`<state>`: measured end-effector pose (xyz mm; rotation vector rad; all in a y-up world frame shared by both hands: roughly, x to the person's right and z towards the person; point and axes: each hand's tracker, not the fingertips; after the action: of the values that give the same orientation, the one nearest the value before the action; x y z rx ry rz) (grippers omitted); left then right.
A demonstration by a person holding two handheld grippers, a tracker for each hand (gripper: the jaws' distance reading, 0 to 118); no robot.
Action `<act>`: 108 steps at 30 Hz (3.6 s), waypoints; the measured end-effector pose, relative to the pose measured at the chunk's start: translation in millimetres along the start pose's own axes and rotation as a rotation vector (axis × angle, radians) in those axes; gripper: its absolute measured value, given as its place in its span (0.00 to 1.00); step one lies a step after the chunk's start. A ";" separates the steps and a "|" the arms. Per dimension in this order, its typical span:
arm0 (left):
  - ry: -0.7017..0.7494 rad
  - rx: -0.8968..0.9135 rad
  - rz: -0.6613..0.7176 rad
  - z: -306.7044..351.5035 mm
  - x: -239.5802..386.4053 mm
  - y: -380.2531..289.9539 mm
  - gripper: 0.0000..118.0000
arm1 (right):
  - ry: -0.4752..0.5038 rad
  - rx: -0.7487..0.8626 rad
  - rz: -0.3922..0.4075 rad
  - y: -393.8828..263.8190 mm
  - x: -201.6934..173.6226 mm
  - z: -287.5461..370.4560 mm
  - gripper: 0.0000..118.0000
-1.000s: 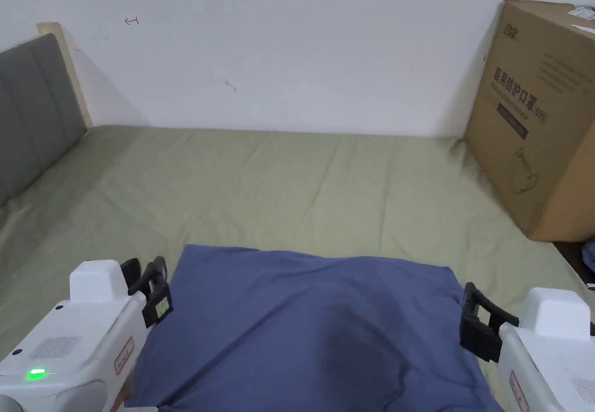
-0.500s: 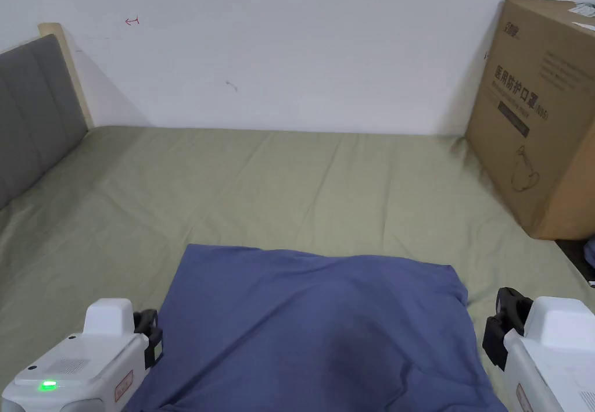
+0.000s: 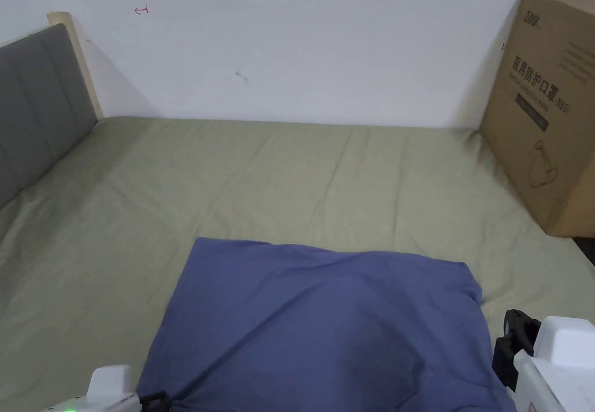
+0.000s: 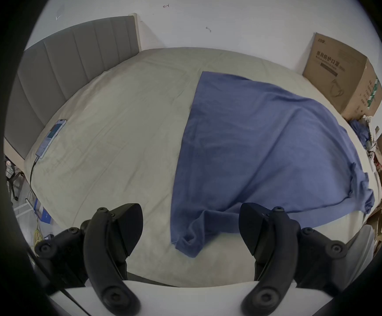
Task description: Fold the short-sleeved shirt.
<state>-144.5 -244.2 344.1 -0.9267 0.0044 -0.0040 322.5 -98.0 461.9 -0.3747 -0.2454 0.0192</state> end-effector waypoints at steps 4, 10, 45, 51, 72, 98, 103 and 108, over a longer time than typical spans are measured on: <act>-0.057 -0.058 -0.030 -14.0 -0.3 -4.9 0.28 | 0.001 -0.022 -0.005 -5.1 1.1 -2.9 0.00; -0.118 -0.060 0.014 -12.3 6.2 -3.2 0.03 | -0.032 -0.109 -0.038 -24.3 13.2 -9.5 0.02; -0.149 0.087 -0.009 -13.4 15.3 108.8 0.03 | 0.032 -0.331 -0.113 -54.0 37.9 -116.4 0.03; -0.130 -0.004 -0.053 -74.7 36.1 141.1 0.03 | 0.006 -0.412 -0.056 -54.6 34.3 -178.1 0.03; -0.174 0.137 0.073 -46.7 34.8 169.9 0.83 | -0.028 -0.383 -0.102 -34.6 30.4 -189.6 0.77; -0.124 0.590 -0.037 111.6 42.2 94.4 0.00 | -0.029 0.083 -0.029 26.6 15.8 -9.9 0.00; -0.119 0.390 -0.033 78.0 35.8 104.2 0.00 | -0.018 0.063 -0.040 26.3 16.9 -19.2 0.00; -0.078 0.128 -0.037 14.0 28.4 104.9 0.00 | -0.017 0.035 -0.045 23.4 17.7 -32.7 0.00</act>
<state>-115.8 -170.2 268.6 -0.7982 -0.0844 -0.0020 348.3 -86.9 428.1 -0.3339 -0.2704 -0.0179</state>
